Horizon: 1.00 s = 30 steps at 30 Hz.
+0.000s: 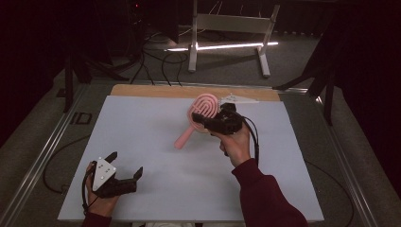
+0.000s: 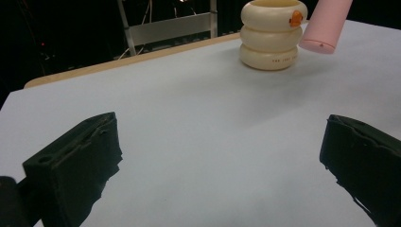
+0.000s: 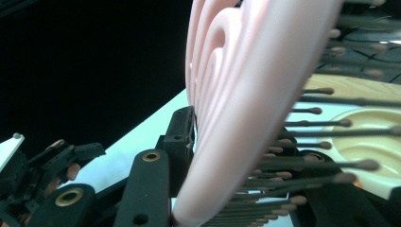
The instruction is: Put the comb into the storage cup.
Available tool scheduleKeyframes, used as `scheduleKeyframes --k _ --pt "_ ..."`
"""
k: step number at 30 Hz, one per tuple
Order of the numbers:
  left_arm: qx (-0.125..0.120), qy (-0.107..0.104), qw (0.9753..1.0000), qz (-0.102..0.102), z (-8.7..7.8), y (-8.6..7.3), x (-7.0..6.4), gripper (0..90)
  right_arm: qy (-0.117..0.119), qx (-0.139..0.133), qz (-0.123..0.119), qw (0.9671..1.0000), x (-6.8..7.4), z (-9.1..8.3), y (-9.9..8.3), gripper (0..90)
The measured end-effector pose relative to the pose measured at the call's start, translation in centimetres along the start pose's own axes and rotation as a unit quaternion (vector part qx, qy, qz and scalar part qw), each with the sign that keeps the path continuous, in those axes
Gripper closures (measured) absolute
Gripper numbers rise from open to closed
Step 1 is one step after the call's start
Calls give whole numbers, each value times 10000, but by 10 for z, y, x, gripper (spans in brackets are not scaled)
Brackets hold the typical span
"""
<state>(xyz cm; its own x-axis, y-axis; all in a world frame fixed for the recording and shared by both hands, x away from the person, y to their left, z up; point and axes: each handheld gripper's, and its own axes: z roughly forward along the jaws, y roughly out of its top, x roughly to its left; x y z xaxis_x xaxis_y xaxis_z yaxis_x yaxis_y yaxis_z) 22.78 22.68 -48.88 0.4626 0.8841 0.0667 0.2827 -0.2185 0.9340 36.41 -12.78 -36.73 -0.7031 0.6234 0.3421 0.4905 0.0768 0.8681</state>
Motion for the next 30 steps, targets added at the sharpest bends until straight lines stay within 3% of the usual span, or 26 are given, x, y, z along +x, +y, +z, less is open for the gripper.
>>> scheduleKeyframes --k 9,16,30 --pt "-33 29 10000 -9 0 0 0 4 -159 49 -78 9998 -6 3 12 630" --pt "-68 46 10000 19 -1 0 -1 4 -147 -5 -69 9999 -6 6 19 630" --pt "-44 -13 10000 -35 0 0 0 4 -379 158 -344 9986 -10 14 33 630"
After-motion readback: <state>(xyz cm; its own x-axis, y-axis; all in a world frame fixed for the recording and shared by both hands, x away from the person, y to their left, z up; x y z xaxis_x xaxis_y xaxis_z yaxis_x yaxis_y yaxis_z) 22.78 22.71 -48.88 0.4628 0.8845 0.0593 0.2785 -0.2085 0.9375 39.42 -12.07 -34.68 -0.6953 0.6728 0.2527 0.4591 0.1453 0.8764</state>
